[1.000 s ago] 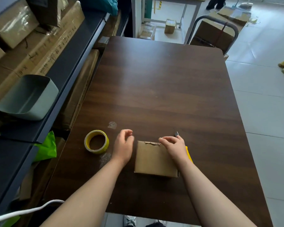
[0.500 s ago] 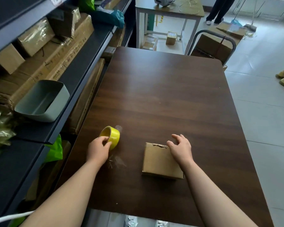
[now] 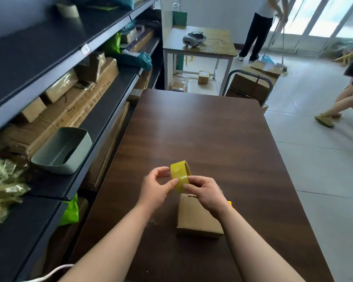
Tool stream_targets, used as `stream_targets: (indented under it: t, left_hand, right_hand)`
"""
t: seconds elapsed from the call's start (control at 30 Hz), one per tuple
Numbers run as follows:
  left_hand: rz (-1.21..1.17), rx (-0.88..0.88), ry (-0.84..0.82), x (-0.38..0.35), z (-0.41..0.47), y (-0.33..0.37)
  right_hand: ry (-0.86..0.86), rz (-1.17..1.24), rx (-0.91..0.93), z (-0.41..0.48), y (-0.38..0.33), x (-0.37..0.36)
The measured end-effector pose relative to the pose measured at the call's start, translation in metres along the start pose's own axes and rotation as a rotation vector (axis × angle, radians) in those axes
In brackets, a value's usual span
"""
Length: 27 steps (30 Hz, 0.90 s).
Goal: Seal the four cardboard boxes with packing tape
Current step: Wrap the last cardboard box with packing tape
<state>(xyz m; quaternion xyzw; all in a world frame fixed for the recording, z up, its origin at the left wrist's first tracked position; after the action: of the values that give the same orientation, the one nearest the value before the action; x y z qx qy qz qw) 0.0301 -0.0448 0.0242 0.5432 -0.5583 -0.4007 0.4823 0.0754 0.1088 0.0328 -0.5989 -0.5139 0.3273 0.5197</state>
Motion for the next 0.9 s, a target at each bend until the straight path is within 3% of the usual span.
stream_targets:
  t: [0.13, 0.27, 0.43, 0.63, 0.73, 0.9]
  left_hand:
    - [0.204, -0.273, 0.122, -0.001, -0.005, 0.031]
    - [0.315, -0.268, 0.081, -0.012, -0.006, 0.037]
    - [0.284, -0.224, 0.016, -0.017, -0.005, 0.038]
    - [0.467, -0.431, -0.009, -0.019, -0.006, 0.045]
    - [0.463, -0.436, -0.024, -0.024, -0.006, 0.044]
    - [0.371, -0.358, -0.011, -0.041, -0.002, 0.053]
  right_hand:
    - [0.057, -0.076, 0.015, -0.002, 0.002, 0.014]
    - [0.056, -0.167, 0.039, -0.003, 0.002, 0.02]
    - [0.035, -0.264, 0.101, -0.005, -0.003, 0.026]
    - [-0.019, -0.476, 0.165, -0.001, -0.006, 0.04]
    - [-0.027, -0.439, 0.167, -0.001, -0.015, 0.047]
    - [0.12, -0.299, 0.152, 0.005, -0.028, 0.07]
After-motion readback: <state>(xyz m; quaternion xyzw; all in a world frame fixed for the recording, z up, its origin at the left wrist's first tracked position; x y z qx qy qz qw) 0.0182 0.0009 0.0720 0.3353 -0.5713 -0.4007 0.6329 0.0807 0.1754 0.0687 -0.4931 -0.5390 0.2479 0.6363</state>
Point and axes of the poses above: each hand's wrist, its own z-axis towards the middle knuckle, its own x-axis out of the back of the hand, y = z × x, the point moved 6 cm from there along z, towards the middle knuckle, and after that the axes turned 12 degrees about y, right-handed, at the moved point
